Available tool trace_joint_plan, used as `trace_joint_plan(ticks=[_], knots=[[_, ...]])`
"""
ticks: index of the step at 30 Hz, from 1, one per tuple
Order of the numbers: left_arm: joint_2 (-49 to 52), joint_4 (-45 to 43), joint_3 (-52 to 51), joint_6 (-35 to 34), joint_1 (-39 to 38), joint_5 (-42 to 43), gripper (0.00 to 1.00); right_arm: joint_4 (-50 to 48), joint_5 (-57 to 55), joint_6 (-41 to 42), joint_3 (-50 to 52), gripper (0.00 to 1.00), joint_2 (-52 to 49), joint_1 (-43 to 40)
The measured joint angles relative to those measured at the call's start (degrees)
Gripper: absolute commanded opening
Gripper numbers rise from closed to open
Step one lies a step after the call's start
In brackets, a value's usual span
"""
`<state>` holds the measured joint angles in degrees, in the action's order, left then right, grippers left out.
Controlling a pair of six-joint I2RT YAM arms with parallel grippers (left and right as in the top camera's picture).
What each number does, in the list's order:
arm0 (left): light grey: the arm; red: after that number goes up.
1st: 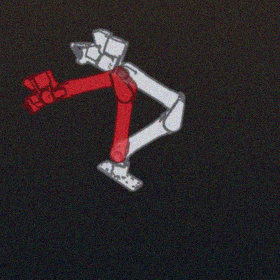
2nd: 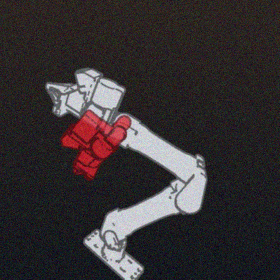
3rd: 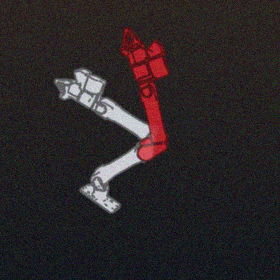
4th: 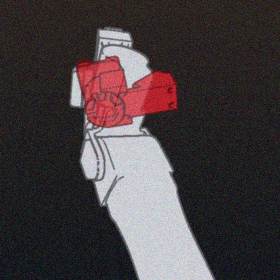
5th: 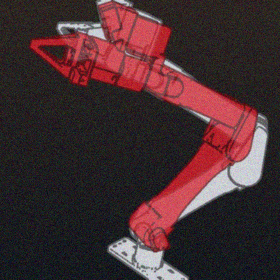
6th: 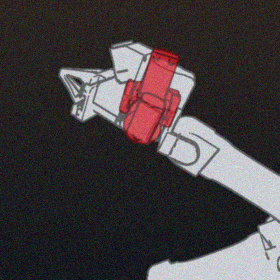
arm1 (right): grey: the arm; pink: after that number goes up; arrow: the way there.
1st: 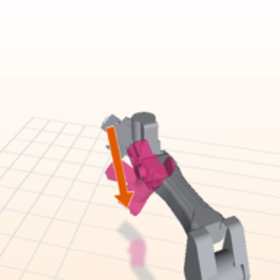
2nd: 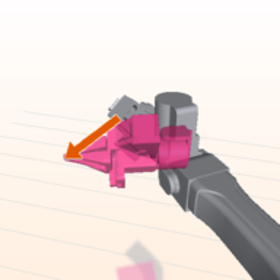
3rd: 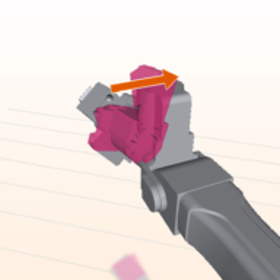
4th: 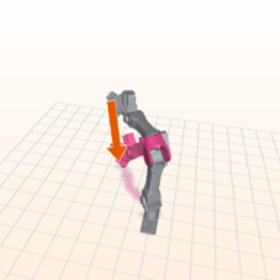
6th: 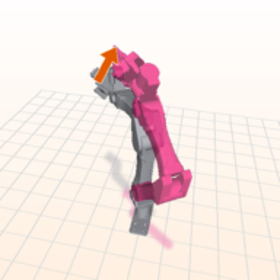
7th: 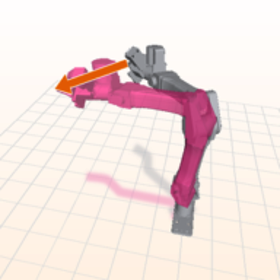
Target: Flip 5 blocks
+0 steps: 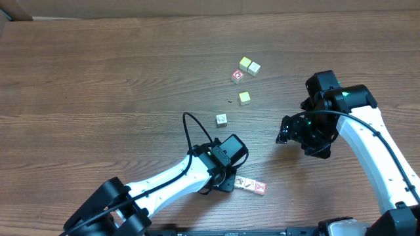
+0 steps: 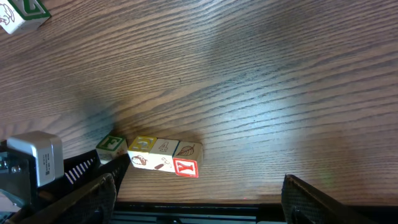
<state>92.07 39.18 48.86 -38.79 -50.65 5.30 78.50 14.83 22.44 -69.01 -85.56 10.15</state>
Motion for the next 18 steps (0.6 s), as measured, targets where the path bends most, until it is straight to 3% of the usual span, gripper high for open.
trace_joint_plan(ticks=[5, 6, 8, 18], knots=[[-0.02, 4.17, 4.33, 0.68, 0.02, -1.42, 0.39, 0.17, 0.00, -0.02, 0.00, 0.86, 0.00, 0.00], [-0.02, 4.85, 5.44, 0.98, 0.04, -1.73, 0.31, 0.20, 0.02, 0.00, 0.00, 0.86, 0.00, 0.00], [-0.02, 6.56, 7.80, 1.40, 0.09, -2.43, 0.04, 0.17, 0.00, 0.00, 0.00, 0.86, 0.00, 0.00], [-0.13, 13.44, 10.86, 1.51, 6.10, -7.93, 0.04, 0.17, -0.02, -0.04, 0.00, 0.86, 0.00, 0.00]])
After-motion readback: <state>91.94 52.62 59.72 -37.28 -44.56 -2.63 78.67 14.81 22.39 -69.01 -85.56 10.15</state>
